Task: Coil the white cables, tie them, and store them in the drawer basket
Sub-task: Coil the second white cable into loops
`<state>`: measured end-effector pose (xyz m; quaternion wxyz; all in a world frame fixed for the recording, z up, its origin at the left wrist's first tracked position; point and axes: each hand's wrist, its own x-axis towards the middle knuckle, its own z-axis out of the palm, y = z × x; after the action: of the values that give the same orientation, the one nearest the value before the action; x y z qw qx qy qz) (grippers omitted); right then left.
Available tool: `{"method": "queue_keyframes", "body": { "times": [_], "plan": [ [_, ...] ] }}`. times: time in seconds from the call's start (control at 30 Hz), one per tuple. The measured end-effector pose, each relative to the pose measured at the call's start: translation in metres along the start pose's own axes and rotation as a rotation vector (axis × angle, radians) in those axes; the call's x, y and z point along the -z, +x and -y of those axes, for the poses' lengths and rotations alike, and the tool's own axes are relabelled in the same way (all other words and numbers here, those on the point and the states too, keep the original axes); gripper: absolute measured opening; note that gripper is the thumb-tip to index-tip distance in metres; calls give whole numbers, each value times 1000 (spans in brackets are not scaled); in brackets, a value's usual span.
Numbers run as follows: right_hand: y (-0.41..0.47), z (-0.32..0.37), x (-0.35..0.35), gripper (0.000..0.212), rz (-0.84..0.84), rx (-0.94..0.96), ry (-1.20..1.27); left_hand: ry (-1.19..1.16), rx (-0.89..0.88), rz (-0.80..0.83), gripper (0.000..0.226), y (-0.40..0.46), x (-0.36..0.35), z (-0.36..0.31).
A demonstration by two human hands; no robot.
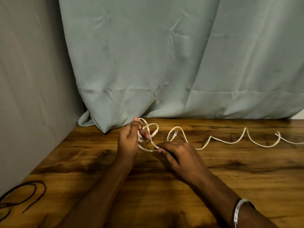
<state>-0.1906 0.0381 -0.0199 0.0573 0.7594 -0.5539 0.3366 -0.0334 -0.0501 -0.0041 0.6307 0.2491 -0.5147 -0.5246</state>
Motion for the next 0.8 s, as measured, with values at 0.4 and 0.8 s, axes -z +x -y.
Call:
{"method": "queue_keyframes", "body": {
  "times": [0.4,0.8],
  "plan": [
    [-1,3,3,14,-276,-50,269,401,-36,327,50,-15,-5,12],
    [11,-8,2,15,-283,-338,943,-202,576,511,52,-24,-5,-7]
  ]
}}
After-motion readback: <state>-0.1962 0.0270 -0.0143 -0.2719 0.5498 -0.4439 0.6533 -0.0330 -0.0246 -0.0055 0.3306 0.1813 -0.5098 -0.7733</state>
